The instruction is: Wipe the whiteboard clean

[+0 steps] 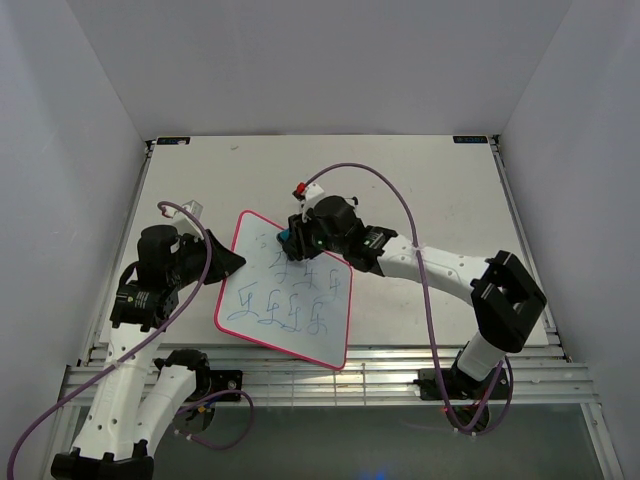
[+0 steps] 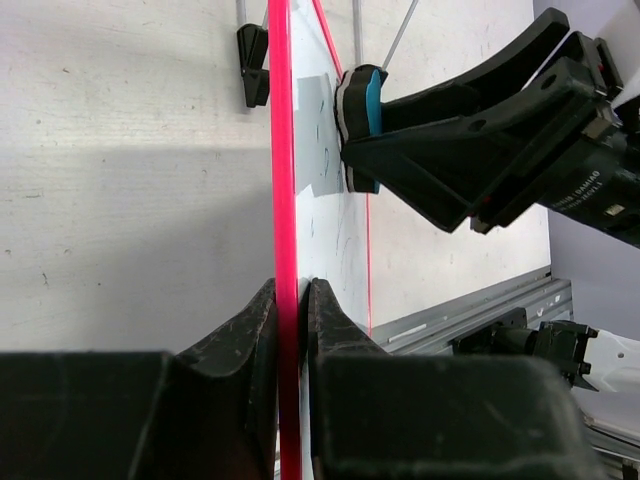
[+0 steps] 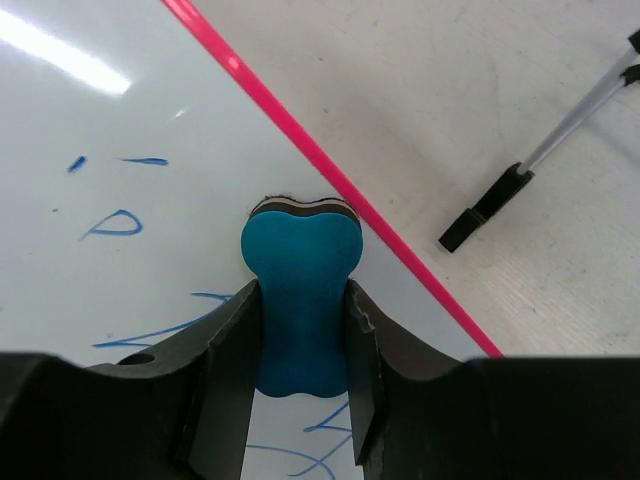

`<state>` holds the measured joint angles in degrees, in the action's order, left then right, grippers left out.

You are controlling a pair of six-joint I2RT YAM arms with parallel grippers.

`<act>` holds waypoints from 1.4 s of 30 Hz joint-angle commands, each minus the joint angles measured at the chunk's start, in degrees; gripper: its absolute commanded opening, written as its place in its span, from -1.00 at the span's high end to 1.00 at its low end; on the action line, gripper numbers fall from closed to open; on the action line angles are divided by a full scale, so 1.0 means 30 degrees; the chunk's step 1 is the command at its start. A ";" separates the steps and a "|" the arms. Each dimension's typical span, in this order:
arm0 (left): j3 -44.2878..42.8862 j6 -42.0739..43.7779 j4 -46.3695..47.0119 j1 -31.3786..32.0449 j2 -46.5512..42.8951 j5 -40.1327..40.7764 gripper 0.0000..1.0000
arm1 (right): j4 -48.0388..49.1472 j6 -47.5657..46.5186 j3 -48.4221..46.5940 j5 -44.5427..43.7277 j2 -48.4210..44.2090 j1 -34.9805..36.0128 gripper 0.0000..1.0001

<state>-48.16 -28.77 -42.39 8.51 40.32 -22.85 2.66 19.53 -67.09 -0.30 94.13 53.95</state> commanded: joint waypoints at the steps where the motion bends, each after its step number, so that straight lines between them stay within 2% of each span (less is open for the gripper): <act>1: -0.0089 0.1183 0.1122 0.0326 -0.0167 -0.1494 1.00 | -0.1120 0.0375 -0.0777 0.2119 0.0909 0.1291 0.19; 8: 0.0058 0.1008 0.1357 0.0326 -0.0137 -0.1670 1.00 | -0.0656 0.0638 -0.4587 0.3525 0.2050 0.2815 0.21; 11: 0.0175 0.0949 0.1445 0.0326 -0.0108 -0.1729 1.00 | -0.0679 0.0581 -0.5146 0.2567 0.2286 0.2875 0.21; 14: 0.0146 0.0920 0.1445 0.0297 -0.0254 -0.1700 1.00 | -0.0856 0.0462 -0.4563 0.1682 0.2403 0.2350 0.21; 18: 0.0146 0.1008 0.1387 0.0326 -0.0459 -0.1378 1.00 | -0.1588 0.0871 -0.2106 0.1154 0.2141 0.0566 0.22; 19: 0.0146 0.1008 0.1386 0.0326 -0.0489 -0.1319 1.00 | -0.1559 0.0873 -0.0678 0.1182 0.1937 0.0299 0.23; 25: 0.0146 0.1037 0.1269 0.0326 -0.0811 -0.0179 1.00 | -0.1764 0.0435 0.3579 0.0743 -0.0112 -0.1576 0.24; 29: -0.0176 0.0978 0.0860 0.0326 -0.1133 0.1462 1.00 | -0.2669 -0.0121 0.6098 0.1240 -0.2656 -0.3449 0.25; 36: -0.0616 0.1534 0.0332 0.0326 -0.1280 0.2667 1.00 | -0.8205 -0.1676 0.6015 -0.1042 -0.4744 -0.5794 0.25; 42: -0.0557 0.1652 0.0507 0.0326 -0.1251 0.2461 1.00 | -1.0405 -0.0858 0.5782 -0.3503 -0.2609 -0.6032 0.19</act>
<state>-47.86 -28.93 -41.10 9.26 37.17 -18.63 -22.06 16.38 -48.12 -5.61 82.67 36.01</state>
